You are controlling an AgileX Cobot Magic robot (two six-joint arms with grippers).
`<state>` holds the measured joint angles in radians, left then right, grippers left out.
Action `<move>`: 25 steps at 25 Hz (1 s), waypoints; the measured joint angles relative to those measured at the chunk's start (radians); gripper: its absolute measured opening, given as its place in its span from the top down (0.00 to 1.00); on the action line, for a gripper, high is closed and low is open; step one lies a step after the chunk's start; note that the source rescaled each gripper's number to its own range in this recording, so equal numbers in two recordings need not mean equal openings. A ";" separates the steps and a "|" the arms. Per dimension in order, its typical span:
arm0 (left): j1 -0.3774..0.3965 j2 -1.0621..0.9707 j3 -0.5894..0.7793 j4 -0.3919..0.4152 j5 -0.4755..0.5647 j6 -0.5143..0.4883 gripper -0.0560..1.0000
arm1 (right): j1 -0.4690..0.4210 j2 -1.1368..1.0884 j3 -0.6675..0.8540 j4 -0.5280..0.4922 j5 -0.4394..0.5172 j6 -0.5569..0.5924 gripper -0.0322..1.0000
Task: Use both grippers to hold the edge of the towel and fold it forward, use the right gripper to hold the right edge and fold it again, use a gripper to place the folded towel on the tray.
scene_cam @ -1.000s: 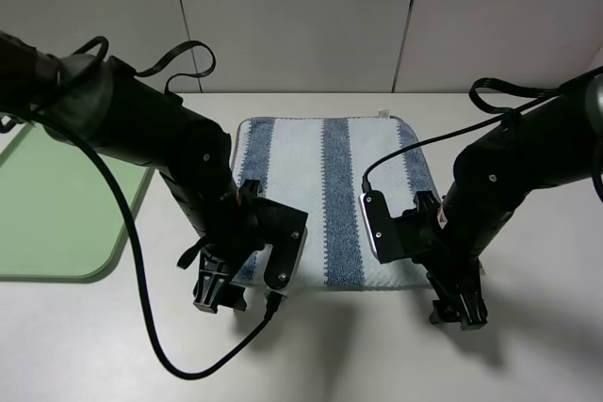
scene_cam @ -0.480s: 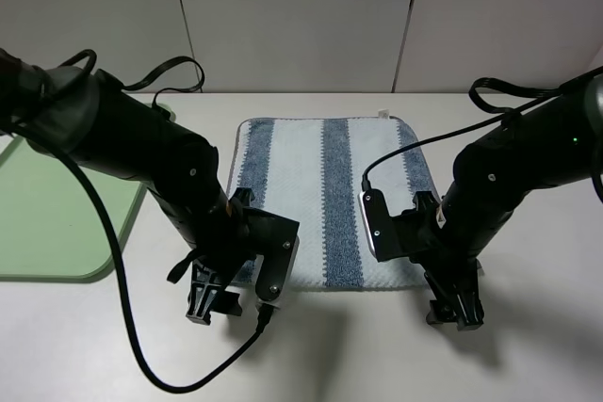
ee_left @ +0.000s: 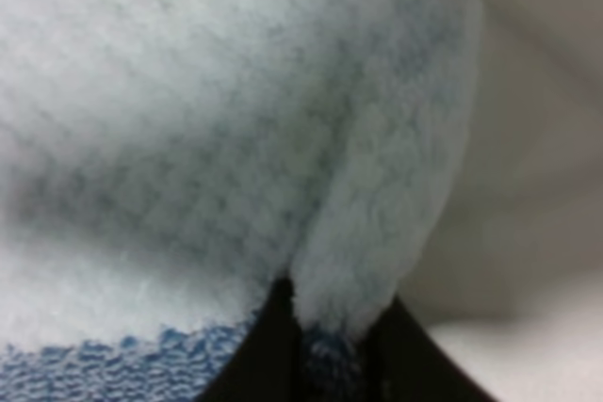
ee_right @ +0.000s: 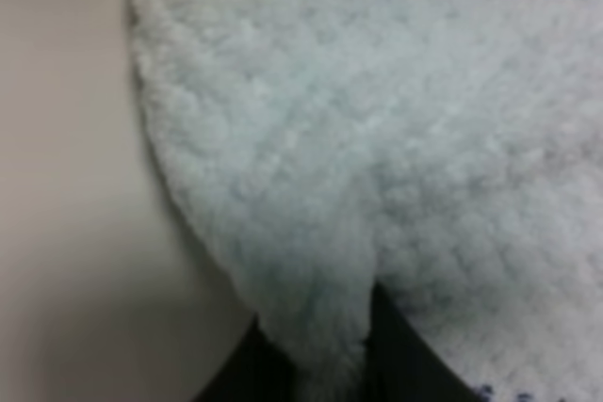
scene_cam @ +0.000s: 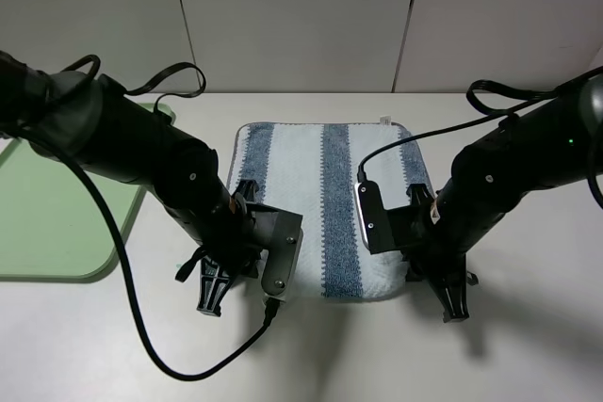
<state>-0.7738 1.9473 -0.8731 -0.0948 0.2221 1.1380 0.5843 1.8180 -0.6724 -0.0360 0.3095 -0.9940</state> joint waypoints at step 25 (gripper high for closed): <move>0.000 -0.054 0.003 0.003 0.111 0.000 0.94 | 0.000 -0.107 0.004 0.005 0.075 0.000 0.97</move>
<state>-0.7738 1.8935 -0.8705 -0.0916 0.3330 1.1380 0.5843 1.7114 -0.6684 -0.0306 0.3846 -0.9940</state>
